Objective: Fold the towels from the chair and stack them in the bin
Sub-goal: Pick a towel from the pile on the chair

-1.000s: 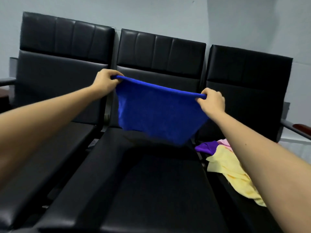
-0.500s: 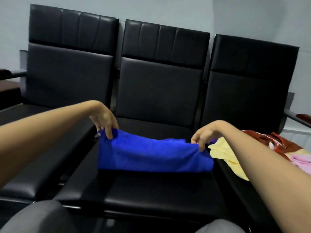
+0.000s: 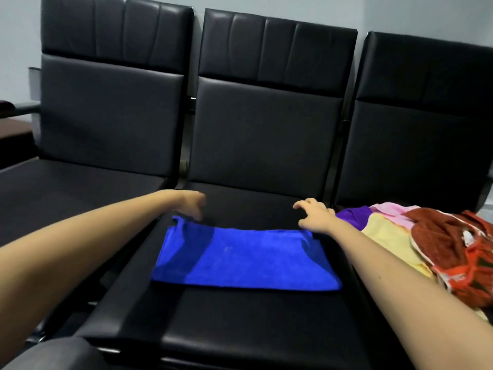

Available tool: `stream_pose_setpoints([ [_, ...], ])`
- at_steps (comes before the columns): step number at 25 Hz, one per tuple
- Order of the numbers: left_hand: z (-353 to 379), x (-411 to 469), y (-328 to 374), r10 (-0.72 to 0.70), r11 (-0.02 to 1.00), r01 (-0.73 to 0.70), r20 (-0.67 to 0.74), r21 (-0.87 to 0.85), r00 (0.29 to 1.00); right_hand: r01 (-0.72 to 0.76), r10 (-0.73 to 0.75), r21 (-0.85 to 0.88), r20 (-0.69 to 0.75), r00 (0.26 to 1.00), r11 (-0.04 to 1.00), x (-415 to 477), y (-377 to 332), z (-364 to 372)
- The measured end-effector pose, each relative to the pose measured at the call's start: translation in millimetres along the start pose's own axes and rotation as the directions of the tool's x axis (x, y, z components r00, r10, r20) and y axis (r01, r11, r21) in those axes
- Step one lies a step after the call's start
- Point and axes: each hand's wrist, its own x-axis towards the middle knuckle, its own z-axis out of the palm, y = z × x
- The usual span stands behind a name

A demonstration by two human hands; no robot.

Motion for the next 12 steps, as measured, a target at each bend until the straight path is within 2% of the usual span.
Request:
stream_pose_setpoints([
  [2, 14, 1, 33, 0.204, 0.957, -0.227, -0.138, -0.181, 0.969, 0.014, -0.009, 0.087, -0.054, 0.998, 0.996, 1, -10, 13],
  [4, 39, 2, 68, 0.438, 0.883, -0.445, -0.079, -0.152, 0.896, 0.023, -0.012, 0.128, -0.088, 0.996, 0.992, -2, -22, 29],
  [5, 57, 3, 83, 0.485, 0.872, -0.484, -0.005, -0.074, 0.874, 0.032, -0.016, 0.145, -0.109, 0.994, 0.989, -4, -28, 37],
  [6, 71, 5, 92, 0.464, 0.886, -0.464, 0.051, -0.021, 0.884, 0.044, -0.02, 0.167, -0.145, 0.989, 0.985, -6, -33, 44],
  [7, 84, 8, 97, 0.397, 0.918, -0.397, 0.05, -0.008, 0.916, 0.052, -0.013, 0.198, -0.194, 0.981, 0.979, -9, -37, 49],
  [8, 92, 10, 101, 0.303, 0.953, -0.303, -0.01, -0.025, 0.953, 0.059, 0.007, 0.242, -0.263, 0.965, 0.968, -11, -42, 53],
  [10, 97, 11, 109, 0.057, 0.988, -0.07, -0.095, -0.141, 0.994, 0.046, 0.106, 0.361, -0.389, 0.915, 0.931, -18, -51, 61],
  [12, 94, 10, 123, -0.114, 0.937, 0.096, -0.035, -0.335, 0.993, 0.003, 0.229, 0.487, -0.418, 0.879, 0.874, -31, -58, 77],
])
